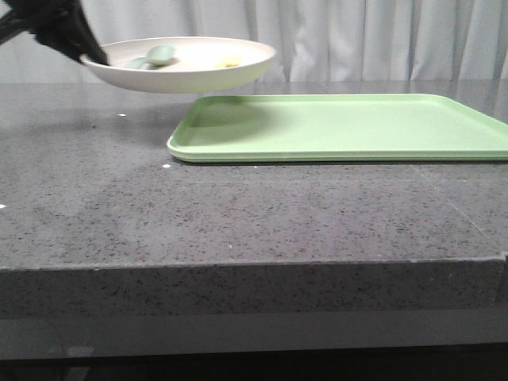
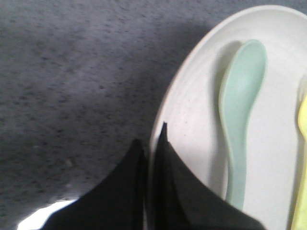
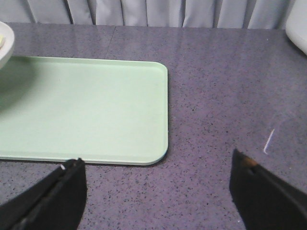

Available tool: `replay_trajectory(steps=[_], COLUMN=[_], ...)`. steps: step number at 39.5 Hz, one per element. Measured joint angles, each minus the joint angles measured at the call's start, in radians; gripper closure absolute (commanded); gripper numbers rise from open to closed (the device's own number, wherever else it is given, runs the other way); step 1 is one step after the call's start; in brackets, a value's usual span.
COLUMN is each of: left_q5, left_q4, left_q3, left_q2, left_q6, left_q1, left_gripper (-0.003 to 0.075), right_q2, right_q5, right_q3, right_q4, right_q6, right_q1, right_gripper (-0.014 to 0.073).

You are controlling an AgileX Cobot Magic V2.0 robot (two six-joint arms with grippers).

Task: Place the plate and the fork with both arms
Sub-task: 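Lift the plate and carry it over the green tray, then lower the plate onto the tray and open the left gripper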

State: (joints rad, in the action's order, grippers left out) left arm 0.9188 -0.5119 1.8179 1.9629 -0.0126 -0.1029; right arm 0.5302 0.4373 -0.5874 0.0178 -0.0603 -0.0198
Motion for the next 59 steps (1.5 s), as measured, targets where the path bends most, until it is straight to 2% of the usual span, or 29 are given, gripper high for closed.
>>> replay_trajectory(steps=[20, 30, 39, 49, 53, 59], left_q5=[-0.161, -0.208, -0.237, -0.240, -0.233, -0.233], left_q4=[0.191, 0.377, 0.402, 0.429, 0.443, 0.457], left_q3=[0.000, 0.000, 0.000, 0.000, 0.000, 0.001], left_q2=[0.065, 0.109, 0.109, 0.109, 0.109, 0.109], left_q6=[-0.369, -0.576, -0.642, -0.654, -0.654, -0.657], left_q1=[-0.279, -0.381, -0.413, -0.413, -0.413, -0.413], left_gripper=[0.0738, 0.0738, 0.0738, 0.0731, 0.0678, 0.0482], right_q2=[0.000, 0.000, 0.000, 0.000, 0.000, 0.000], right_q5=[0.000, 0.000, 0.000, 0.000, 0.000, 0.000], right_q3=[0.000, 0.000, 0.000, 0.000, 0.000, 0.000], right_q4=[0.000, 0.000, 0.000, 0.000, 0.000, 0.000], right_q6=[0.000, 0.000, 0.000, 0.000, 0.000, 0.000], right_q1=[-0.001, -0.001, -0.001, -0.001, -0.001, -0.001], right_gripper=[-0.0031, -0.0031, -0.0031, -0.0031, -0.0031, -0.0031])
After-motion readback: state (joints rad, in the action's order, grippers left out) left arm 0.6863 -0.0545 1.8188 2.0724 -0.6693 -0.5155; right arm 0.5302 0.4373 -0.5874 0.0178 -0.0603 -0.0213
